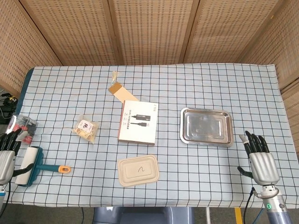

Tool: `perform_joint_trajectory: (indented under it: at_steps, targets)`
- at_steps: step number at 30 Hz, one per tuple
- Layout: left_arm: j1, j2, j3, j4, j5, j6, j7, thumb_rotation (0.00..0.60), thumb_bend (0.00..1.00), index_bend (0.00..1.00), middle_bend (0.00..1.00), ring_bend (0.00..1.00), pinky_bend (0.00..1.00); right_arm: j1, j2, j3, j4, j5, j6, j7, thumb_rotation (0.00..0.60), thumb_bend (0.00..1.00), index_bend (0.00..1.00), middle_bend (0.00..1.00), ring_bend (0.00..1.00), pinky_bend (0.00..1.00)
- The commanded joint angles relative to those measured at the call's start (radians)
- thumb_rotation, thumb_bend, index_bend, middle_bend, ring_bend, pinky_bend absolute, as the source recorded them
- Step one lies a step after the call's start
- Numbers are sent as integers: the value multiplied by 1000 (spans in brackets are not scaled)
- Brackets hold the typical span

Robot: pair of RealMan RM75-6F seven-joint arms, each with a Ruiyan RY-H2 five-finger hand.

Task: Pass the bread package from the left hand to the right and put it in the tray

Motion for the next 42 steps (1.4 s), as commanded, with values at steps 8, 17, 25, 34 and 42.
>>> perform_joint_trajectory:
  at_steps: [8, 17, 25, 34, 42]
  targets:
    - [-7, 4, -2, -11, 3, -6, 6, 600, 27, 0, 0, 0, 0, -4, 9, -2, -5, -10, 4, 19, 600, 95, 0, 0, 0, 0]
    - [-126, 31, -53, -45, -55, -173, 132, 600, 25, 0, 0, 0, 0, -2, 21, 6, -8, 7, -5, 39, 600, 96, 0, 0, 0, 0]
    - [-319, 16, -131, -60, -291, -456, 326, 600, 23, 0, 0, 0, 0, 1, 33, 9, -7, 18, -19, 63, 600, 96, 0, 0, 0, 0]
    - [-467, -101, -141, 34, -460, -585, 476, 600, 22, 0, 0, 0, 0, 1, 41, 15, -6, 28, -22, 83, 600, 95, 0, 0, 0, 0]
    - [-560, -217, -119, 117, -592, -612, 591, 600, 23, 0, 0, 0, 0, -3, 50, 13, -20, 14, -8, 80, 600, 94, 0, 0, 0, 0]
